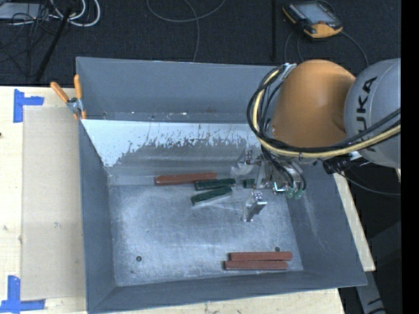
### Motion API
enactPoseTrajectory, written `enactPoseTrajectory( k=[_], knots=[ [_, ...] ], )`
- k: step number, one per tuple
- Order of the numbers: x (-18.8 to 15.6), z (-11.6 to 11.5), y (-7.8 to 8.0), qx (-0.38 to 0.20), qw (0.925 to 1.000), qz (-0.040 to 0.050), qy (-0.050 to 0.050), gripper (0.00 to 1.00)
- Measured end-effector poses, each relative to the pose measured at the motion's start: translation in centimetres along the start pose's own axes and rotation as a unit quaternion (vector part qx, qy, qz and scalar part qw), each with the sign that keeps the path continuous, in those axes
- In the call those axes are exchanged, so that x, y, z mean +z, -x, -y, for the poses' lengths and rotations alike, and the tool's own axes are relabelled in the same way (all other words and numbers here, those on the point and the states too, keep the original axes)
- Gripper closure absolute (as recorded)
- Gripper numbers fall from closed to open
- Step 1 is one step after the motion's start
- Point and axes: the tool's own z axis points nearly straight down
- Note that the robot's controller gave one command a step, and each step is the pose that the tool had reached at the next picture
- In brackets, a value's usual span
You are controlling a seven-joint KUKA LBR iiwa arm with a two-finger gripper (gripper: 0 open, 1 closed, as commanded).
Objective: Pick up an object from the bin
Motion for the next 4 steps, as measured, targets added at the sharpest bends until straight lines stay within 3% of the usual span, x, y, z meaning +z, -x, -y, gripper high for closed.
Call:
enactPoseTrajectory(
  k=[1, 2, 3, 4],
  knots=[
    [-0.4, 0.0, 0.1, 0.0, 1.0, 0.0037, 0.0, 0.0],
    [5.9, -0.1, 3.1, -0.04, 0.9992, 0.0068, 0.0, 0.0],
    [13.8, -0.8, 6.5, -0.035, 0.9994, 0.0061, 0.0, 0.0],
    [13.2, -0.8, 6.2, -0.033, 0.9994, 0.0047, 0.0, 0.0]
  ],
)
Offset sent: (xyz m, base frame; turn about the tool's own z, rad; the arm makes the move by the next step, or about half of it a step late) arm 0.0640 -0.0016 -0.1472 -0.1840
